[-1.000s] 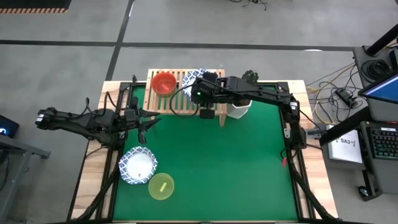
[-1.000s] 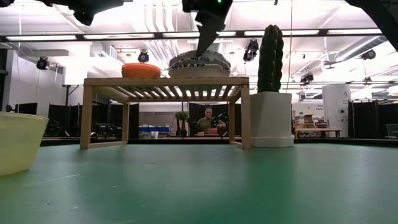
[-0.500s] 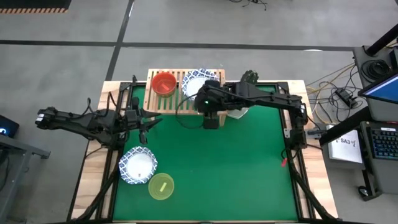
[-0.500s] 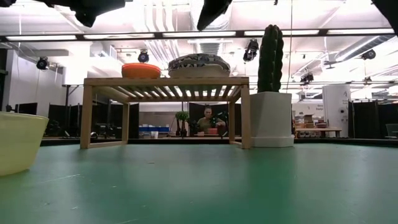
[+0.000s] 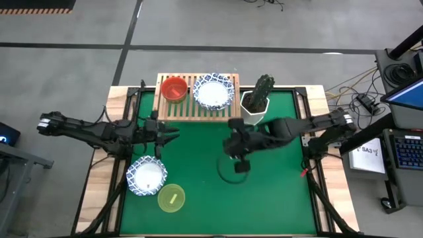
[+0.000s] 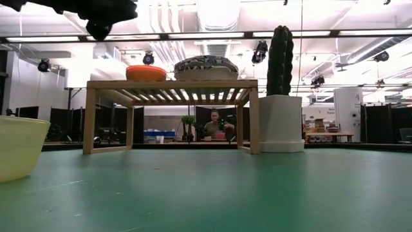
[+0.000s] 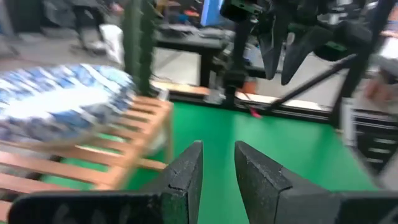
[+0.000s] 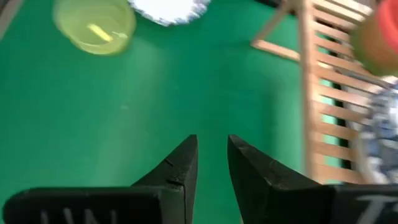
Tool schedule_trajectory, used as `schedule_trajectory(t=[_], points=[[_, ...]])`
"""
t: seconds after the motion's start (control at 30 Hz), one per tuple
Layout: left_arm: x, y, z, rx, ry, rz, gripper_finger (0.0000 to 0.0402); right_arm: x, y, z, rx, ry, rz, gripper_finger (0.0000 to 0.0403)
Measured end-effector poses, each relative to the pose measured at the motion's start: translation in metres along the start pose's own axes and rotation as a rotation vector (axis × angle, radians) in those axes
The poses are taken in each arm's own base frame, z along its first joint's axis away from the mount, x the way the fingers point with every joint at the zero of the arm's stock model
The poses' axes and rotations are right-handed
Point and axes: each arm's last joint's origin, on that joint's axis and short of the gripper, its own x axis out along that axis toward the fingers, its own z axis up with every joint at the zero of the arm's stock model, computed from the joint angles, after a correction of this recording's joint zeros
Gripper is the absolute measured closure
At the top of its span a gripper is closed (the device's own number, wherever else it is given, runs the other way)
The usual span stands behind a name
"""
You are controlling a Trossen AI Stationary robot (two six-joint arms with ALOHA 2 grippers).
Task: Place and stack bowls onto a shelf
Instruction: Stack the yellow bowl on top of the orange bowl on the shelf
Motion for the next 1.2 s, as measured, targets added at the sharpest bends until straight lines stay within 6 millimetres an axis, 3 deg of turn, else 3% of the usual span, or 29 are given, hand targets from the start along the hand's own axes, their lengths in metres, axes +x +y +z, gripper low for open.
schedule_trajectory(t=[0.17, 0.4, 0.67, 0.87, 1.2], points=[[0.011, -0.011, -0.008, -0.103, 0.081, -0.108, 0.0326, -0.004, 0.026, -0.029, 0.004, -0.116, 0.042, 0.0339], [0.026, -0.035, -0.005, -0.216, 0.235, -0.21, 0.0326, 0.0, 0.044, -0.073, 0.029, -0.258, 0.073, 0.0346], [0.043, -0.066, -0.005, -0.191, 0.68, -0.163, 0.0326, 0.004, 0.051, -0.113, 0.1, -0.387, 0.096, 0.0346], [0.053, -0.095, -0.023, -0.087, 0.963, -0.113, 0.0323, 0.002, 0.056, -0.135, 0.104, -0.452, 0.116, 0.0346], [0.069, -0.122, -0.059, -0.032, 1.156, -0.134, 0.0259, 0.001, 0.056, -0.16, 0.087, -0.553, 0.106, 0.0346]])
